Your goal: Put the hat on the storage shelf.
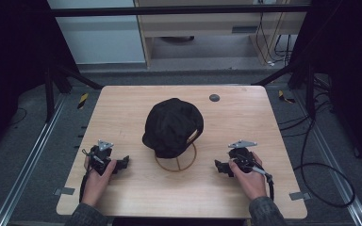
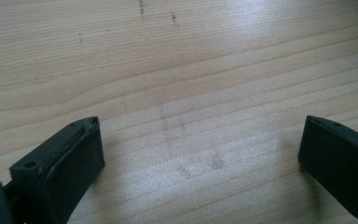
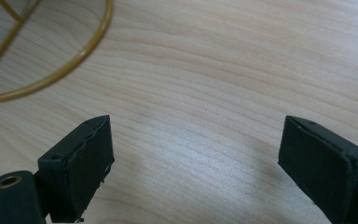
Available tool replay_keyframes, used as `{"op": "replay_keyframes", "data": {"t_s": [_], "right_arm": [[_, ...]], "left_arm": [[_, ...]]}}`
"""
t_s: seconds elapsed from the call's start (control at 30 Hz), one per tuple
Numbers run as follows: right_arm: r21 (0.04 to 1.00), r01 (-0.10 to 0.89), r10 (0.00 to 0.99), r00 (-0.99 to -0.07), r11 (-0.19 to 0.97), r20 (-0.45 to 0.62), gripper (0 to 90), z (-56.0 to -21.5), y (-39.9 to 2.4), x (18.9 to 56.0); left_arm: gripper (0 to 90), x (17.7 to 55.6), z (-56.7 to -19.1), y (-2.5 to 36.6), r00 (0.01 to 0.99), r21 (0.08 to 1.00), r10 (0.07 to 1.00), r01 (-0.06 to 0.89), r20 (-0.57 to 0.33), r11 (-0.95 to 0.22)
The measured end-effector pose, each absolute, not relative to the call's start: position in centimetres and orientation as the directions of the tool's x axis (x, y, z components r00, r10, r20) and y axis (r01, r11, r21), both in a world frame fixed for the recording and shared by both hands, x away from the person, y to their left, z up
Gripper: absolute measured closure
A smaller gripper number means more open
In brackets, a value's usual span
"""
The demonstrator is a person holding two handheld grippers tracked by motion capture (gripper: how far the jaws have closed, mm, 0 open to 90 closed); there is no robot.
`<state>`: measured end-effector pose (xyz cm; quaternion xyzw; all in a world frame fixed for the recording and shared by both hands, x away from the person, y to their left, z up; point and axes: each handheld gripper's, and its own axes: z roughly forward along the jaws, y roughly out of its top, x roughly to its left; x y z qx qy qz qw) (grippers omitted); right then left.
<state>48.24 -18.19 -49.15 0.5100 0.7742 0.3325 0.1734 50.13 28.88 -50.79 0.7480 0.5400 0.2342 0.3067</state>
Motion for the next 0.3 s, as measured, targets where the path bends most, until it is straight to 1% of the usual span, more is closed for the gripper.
{"op": "replay_keyframes", "data": {"t_s": [0.1,0.2,0.3], "right_arm": [[0.687,0.677,0.909,-0.414,0.265,0.057,10.3,-50.0,-18.0,48.4],[0.687,0.664,0.912,-0.410,0.295,0.005,9.3,-50.5,-17.8,48.5],[0.698,0.649,0.909,-0.416,0.304,-0.009,6.6,-50.7,-17.7,48.5]], "left_arm": [[0.0,50.1,-50.8,28.9,0.307,0.712,0.952,0.664,0.019,-0.228],[0.0,50.1,-50.8,28.9,0.307,0.712,0.951,0.664,0.019,-0.229],[0.0,50.1,-50.8,28.9,0.307,0.712,0.952,0.664,0.019,-0.228]]}}
